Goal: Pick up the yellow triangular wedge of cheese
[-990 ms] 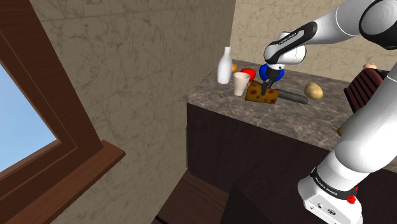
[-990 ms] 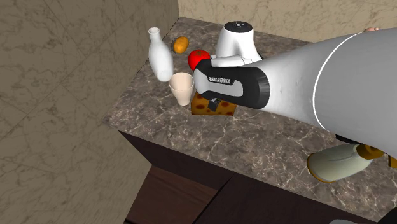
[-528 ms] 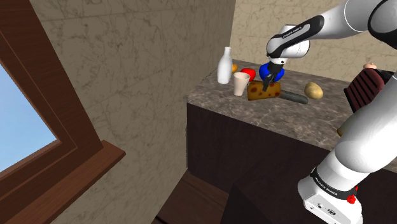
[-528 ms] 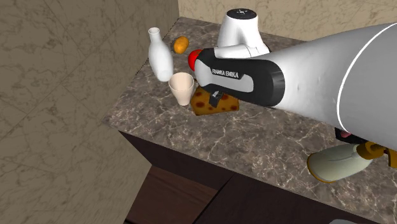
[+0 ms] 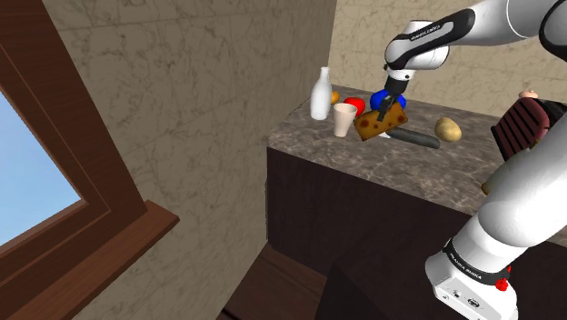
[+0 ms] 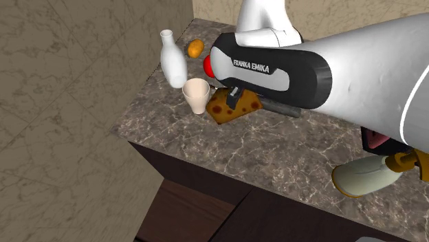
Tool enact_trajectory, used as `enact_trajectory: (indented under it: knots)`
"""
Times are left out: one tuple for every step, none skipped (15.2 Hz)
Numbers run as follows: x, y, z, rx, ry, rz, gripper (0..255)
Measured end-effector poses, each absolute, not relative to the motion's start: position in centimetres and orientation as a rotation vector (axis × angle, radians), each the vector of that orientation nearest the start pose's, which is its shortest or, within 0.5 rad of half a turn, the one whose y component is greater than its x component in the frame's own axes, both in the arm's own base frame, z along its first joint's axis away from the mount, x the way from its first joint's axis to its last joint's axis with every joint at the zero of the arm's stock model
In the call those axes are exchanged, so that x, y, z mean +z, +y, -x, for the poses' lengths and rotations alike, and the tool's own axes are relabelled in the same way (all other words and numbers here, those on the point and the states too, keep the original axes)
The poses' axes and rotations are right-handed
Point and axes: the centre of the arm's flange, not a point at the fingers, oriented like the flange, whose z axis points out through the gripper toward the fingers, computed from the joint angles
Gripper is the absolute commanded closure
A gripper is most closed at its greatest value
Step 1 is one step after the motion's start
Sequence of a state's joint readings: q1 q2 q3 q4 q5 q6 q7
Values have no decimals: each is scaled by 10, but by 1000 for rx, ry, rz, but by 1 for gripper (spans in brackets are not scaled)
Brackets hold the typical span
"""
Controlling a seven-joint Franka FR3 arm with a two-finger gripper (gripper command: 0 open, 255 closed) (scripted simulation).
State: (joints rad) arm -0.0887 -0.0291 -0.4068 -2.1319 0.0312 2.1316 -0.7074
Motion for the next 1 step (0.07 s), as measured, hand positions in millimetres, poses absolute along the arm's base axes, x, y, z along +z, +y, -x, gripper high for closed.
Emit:
enact_trajectory:
  knots:
    - [425, -255, -472, -68, -305, 3109, 255]
